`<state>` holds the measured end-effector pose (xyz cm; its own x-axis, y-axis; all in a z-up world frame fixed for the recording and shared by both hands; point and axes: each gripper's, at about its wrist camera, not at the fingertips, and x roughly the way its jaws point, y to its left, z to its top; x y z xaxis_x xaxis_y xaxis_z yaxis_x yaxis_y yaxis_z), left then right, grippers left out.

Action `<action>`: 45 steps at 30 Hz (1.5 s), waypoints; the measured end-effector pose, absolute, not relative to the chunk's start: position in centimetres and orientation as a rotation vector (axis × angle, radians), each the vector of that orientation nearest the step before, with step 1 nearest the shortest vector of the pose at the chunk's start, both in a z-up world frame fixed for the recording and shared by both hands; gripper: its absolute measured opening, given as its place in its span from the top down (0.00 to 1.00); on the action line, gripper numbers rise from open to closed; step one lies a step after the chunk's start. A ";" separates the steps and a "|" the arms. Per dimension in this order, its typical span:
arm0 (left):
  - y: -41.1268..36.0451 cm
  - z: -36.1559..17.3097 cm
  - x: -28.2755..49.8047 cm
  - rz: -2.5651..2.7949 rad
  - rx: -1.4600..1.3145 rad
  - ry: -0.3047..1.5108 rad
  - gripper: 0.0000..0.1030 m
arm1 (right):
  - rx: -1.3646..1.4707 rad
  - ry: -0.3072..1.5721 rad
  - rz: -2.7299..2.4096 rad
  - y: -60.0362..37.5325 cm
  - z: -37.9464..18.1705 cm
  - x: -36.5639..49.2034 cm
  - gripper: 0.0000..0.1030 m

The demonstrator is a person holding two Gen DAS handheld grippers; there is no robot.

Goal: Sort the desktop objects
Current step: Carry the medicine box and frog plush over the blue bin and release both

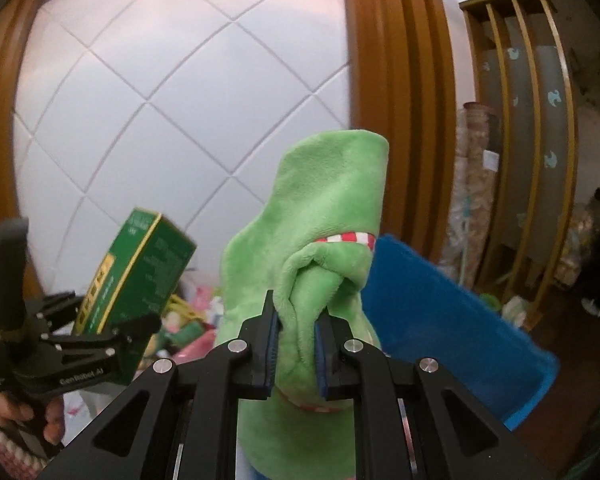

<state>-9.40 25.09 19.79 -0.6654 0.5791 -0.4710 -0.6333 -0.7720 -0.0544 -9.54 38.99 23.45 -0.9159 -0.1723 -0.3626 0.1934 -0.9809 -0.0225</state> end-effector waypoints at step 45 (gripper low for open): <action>48.4 12.7 -16.6 2.425 -1.140 0.503 0.37 | 1.071 0.517 -2.625 51.7 14.6 -29.2 0.26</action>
